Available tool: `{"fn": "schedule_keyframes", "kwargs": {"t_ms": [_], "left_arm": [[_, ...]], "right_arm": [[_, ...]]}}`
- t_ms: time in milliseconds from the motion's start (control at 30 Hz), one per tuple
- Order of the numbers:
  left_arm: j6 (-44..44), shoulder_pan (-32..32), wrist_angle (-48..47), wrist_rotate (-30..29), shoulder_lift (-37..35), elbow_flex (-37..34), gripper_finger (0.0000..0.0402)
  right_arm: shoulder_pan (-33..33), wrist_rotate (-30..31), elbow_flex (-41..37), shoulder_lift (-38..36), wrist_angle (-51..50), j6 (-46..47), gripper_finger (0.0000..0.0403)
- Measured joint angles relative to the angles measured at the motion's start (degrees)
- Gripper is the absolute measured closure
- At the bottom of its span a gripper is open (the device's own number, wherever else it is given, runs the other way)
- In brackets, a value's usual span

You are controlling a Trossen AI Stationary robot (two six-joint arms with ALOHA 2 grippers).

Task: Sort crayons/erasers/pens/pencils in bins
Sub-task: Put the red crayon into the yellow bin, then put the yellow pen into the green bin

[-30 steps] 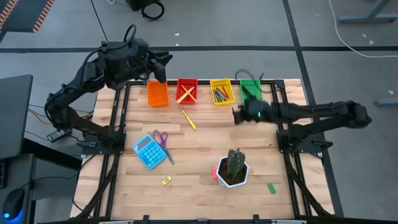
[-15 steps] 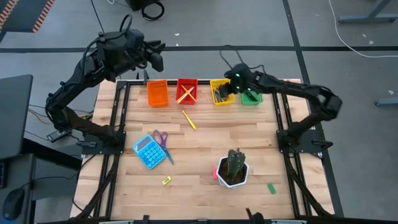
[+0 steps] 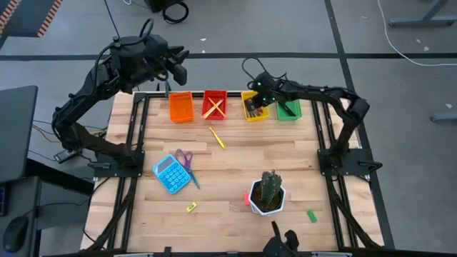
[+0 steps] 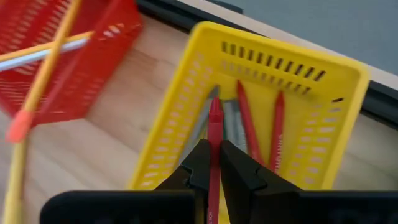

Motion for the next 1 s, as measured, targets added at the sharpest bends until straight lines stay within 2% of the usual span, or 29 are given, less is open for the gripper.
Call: {"fn": "schedule_keyframes", "kwargs": {"t_ms": [267, 700, 833, 1000], "left_arm": [[3.01, 0.32, 0.48, 0.02, 0.48, 0.0, 0.0294], [1.04, 0.96, 0.13, 0.04, 0.5, 0.0, 0.0294], [0.1, 0.96, 0.03, 0.04, 0.5, 0.0, 0.0294], [-5.29, 0.79, -1.48, 0.07, 0.5, 0.0, 0.0294]], "right_arm": [[-2.67, 1.51, -0.04, 3.21, 0.72, -0.02, 0.037], [-2.92, 2.32, -0.11, 4.84, 2.84, 0.69, 0.0368], [-2.49, 2.06, -0.11, 4.84, 2.84, 0.29, 0.0347], [-2.18, 2.98, -0.11, 4.82, 2.82, -1.32, 0.0316]]}}
